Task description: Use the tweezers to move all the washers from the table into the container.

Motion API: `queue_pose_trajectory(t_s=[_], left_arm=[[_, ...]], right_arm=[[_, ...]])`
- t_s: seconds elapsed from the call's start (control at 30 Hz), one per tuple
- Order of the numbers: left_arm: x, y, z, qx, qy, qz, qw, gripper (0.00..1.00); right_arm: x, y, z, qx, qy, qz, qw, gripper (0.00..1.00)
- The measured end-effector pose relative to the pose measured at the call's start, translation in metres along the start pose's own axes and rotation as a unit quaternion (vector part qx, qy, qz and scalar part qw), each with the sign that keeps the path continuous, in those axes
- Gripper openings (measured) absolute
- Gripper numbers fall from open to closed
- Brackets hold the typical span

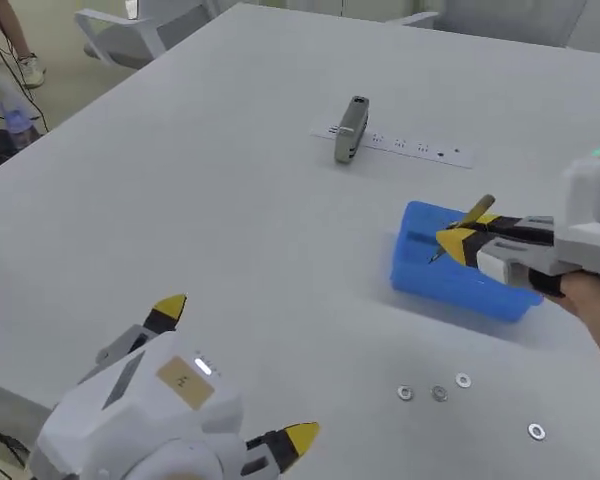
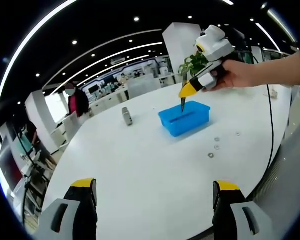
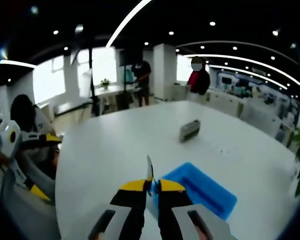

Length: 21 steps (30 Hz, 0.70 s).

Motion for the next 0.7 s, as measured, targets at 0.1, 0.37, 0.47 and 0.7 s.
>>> queue_pose_trajectory(t_s=[0.1,0.37,0.47,0.7], left_arm=[[0.0,0.0,0.0,0.0,0.0,0.001,1.0,0.99],[-0.001,-0.001,0.002,0.004,-0.001,0.004,1.0,0.99],[-0.001,-0.001,0.003,0.005,0.002,0.004,1.0,0.99],[0.001,0.0,0.004,0.006,0.005,-0.002,1.0,0.99]], right_arm=[[0.012,-0.007,-0.008,-0.004,0.008,-0.005,0.9999,0.05],[0.049,-0.016,-0.031,-0.015,0.037,-0.026,0.9989,0.05],[0.058,-0.018,-0.037,-0.018,0.047,-0.032,0.9982,0.05],[0.08,-0.017,-0.049,-0.028,0.066,-0.048,0.9962,0.05]])
Point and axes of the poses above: the centre of the closed fingertips' face, and the gripper's own axes: y roughly forward along the fingers, z roughly to its right, x roughly out of its underside, the point moved 1 cm from there along -y, roughly backward along the fingers, and after that the axes turned 11 degrees about y, right-handed, at the moved point
